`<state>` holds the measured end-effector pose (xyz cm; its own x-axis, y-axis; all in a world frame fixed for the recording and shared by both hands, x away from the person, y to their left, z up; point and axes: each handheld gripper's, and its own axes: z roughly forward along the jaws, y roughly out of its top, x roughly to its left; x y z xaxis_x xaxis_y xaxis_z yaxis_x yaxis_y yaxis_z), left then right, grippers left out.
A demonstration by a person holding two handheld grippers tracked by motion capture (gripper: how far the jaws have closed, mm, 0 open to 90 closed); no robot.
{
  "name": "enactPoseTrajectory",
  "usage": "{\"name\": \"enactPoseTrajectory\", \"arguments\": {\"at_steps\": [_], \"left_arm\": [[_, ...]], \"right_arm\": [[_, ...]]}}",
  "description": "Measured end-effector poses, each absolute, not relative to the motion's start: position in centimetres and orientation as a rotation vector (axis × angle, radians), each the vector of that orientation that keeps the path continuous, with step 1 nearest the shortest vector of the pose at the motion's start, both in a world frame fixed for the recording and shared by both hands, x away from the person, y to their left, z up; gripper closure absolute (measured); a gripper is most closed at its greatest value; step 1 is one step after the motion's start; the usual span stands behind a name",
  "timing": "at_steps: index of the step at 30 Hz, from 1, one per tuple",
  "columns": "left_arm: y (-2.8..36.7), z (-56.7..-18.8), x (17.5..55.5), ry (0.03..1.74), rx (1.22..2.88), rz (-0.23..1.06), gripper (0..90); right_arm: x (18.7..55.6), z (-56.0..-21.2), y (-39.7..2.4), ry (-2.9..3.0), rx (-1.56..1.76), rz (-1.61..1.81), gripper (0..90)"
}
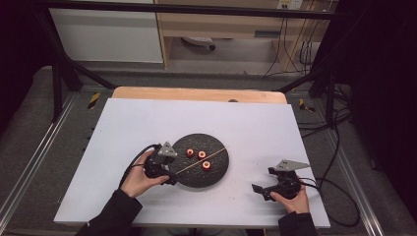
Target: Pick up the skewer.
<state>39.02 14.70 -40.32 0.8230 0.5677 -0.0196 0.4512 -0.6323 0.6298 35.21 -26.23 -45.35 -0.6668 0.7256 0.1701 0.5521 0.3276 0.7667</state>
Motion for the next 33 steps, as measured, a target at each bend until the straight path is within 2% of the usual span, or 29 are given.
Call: {"name": "enactPoseTrajectory", "arguments": {"at_steps": [6, 10, 11, 13, 16, 33], "left_arm": [[13.3, -40.8, 39.7, 0.742, 2.411, 0.238, 36.3], [12.8, -41.1, 40.0, 0.739, 2.430, 0.258, 48.0], [12.8, -41.2, 40.1, 0.735, 2.434, 0.266, 48.0], [12.7, -41.3, 40.3, 0.743, 2.442, 0.254, 54.6], [12.6, -41.5, 40.5, 0.746, 2.459, 0.243, 60.0], [11.8, -41.6, 41.1, 0.738, 2.543, 0.205, 79.8]], "right_arm": [[35.2, -45.3, -26.2, 2.387, 1.169, 1.254, 1.3], [35.2, -45.3, -26.2, 2.387, 1.167, 1.256, 1.3], [35.2, -45.3, -26.2, 2.387, 1.167, 1.256, 1.3], [35.2, -45.3, -26.2, 2.388, 1.167, 1.257, 1.3], [35.2, -45.3, -26.2, 2.389, 1.168, 1.258, 1.3], [35.2, -45.4, -26.2, 2.395, 1.167, 1.255, 1.3]]}}
